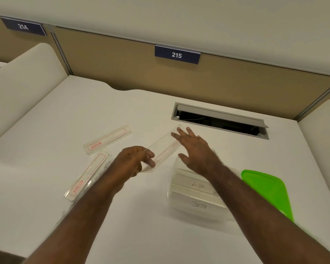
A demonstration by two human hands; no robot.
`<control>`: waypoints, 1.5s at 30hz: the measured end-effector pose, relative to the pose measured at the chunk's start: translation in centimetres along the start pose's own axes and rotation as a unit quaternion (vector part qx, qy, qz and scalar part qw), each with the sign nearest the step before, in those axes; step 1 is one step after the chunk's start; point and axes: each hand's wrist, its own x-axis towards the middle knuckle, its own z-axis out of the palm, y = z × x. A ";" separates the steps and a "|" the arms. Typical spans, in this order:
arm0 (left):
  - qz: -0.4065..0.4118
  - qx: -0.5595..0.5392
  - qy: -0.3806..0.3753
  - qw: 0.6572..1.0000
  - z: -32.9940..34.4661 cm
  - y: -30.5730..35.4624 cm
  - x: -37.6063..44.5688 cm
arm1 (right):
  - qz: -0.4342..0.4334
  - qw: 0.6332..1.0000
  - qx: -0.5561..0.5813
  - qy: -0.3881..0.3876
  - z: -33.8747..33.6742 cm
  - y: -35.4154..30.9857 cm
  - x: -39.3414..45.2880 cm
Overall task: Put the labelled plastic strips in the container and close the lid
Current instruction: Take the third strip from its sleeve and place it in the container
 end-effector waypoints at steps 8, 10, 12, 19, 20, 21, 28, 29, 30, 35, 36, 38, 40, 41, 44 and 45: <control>0.017 0.031 -0.152 0.988 0.2 2.3 -0.6 | 0.062 0.992 0.068 0.083 -3.3 4.6 -7.2; -0.005 0.035 -0.171 0.985 0.7 2.4 -0.4 | 0.062 0.989 0.094 0.095 -3.5 5.0 -9.3; -0.024 0.025 -0.169 0.985 1.4 2.4 -0.2 | 0.067 0.984 0.120 0.110 -3.8 5.4 -11.1; -0.005 0.038 -0.156 0.987 3.4 1.8 0.5 | 0.105 0.963 0.216 0.125 -5.7 6.2 -15.2; 0.009 0.034 -0.162 0.986 3.6 1.8 0.5 | 0.113 0.957 0.235 0.126 -5.9 6.3 -15.7; 0.026 0.027 -0.173 0.984 3.7 1.8 0.4 | 0.122 0.952 0.252 0.125 -6.1 6.4 -16.1; 0.119 0.105 -0.180 0.971 4.1 2.2 0.2 | 0.162 0.916 0.354 0.096 -8.1 6.3 -17.9; 0.128 0.111 -0.172 0.970 4.2 2.5 0.1 | 0.159 0.918 0.352 0.093 -8.5 6.3 -18.1; 0.140 0.124 -0.163 0.969 4.2 2.7 -0.1 | 0.153 0.924 0.339 0.085 -8.8 6.4 -18.3; 0.194 0.169 -0.146 0.955 3.9 5.0 -0.7 | 0.149 0.921 0.352 0.072 -11.8 5.4 -18.6; 0.201 0.175 -0.147 0.952 3.7 5.4 -0.7 | 0.142 0.922 0.352 0.077 -12.3 5.2 -18.5; 0.216 0.183 -0.149 0.948 3.2 6.2 -0.8 | 0.131 0.928 0.337 0.087 -13.2 5.0 -18.3; 0.226 0.180 -0.149 0.946 3.0 6.7 -0.8 | 0.125 0.938 0.311 0.092 -13.8 4.8 -18.1; 0.227 0.179 -0.149 0.946 3.0 6.8 -0.9 | 0.122 0.943 0.296 0.092 -14.0 4.9 -18.1; 0.227 0.197 -0.139 0.944 3.3 6.6 -0.7 | 0.123 0.949 0.273 0.095 -13.9 5.6 -18.2; 0.231 0.214 -0.133 0.940 3.6 6.3 -0.6 | 0.125 0.951 0.267 0.097 -13.6 5.8 -18.3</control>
